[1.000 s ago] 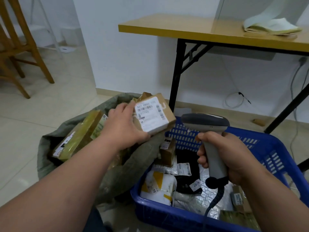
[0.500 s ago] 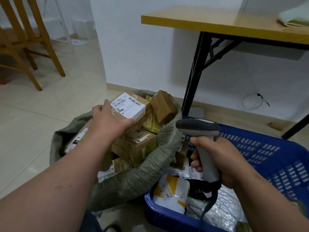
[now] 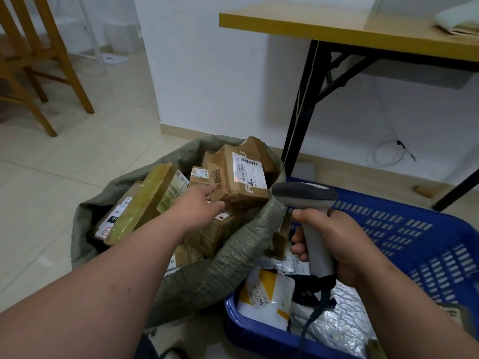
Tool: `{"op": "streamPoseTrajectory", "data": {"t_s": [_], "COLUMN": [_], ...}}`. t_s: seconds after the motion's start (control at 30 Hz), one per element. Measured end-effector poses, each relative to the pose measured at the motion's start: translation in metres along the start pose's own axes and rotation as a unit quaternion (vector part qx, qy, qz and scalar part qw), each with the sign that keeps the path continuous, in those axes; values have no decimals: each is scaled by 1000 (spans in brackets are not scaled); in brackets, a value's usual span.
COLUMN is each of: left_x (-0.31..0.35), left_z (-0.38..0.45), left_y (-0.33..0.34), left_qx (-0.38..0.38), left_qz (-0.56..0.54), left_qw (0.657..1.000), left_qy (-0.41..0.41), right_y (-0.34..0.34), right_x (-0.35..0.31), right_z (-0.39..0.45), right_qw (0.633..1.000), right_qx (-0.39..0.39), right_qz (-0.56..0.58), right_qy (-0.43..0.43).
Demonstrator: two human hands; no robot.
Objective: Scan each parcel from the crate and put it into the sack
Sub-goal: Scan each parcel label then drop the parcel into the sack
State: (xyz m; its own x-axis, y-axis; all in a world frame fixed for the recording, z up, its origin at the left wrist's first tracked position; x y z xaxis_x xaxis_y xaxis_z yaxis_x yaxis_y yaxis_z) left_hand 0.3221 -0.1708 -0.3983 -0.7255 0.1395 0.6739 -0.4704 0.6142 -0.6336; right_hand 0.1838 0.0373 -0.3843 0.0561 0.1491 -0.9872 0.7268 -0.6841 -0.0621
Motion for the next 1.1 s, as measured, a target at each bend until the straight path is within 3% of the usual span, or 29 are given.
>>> {"op": "streamPoseTrajectory", "data": {"t_s": [0.33,0.57,0.73,0.97,1.1], "left_x": [31,65,80,72,59], "left_z": [-20,-37,-42,-9,28], "left_y": [3,54,116,224,267], "left_qx": [127,72,-3,-132,-132], "left_qz": [26,100,218,311,276], "left_qw": [988,979,950,930,950], "left_qy": [90,160,225,146,61], "right_y": [-43,-87,-107,-126,-138], "right_x": [0,23,44,74,92], "right_z": [-11,-21,-24,1,22], "right_qw": [999,996,995,991,987], "right_qx": [45,78,73,95,112], "right_qz": [-26,-32,-31,-2,23], "right_qy": [-7,31,56,99,116]}}
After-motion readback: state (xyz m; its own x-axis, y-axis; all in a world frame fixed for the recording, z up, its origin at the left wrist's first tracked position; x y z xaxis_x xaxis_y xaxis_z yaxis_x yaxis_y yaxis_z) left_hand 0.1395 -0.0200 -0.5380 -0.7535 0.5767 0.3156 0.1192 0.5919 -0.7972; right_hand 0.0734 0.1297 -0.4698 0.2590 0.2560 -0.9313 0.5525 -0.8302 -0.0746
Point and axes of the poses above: each hand's wrist, its own z-axis towards the middle knuckle, its own y-axis out of the palm, x = y × z, the point moved 5 cm from there along z, towards the middle knuckle, and after that the axes turned 12 degrees about -y, right-handed, at the moved point
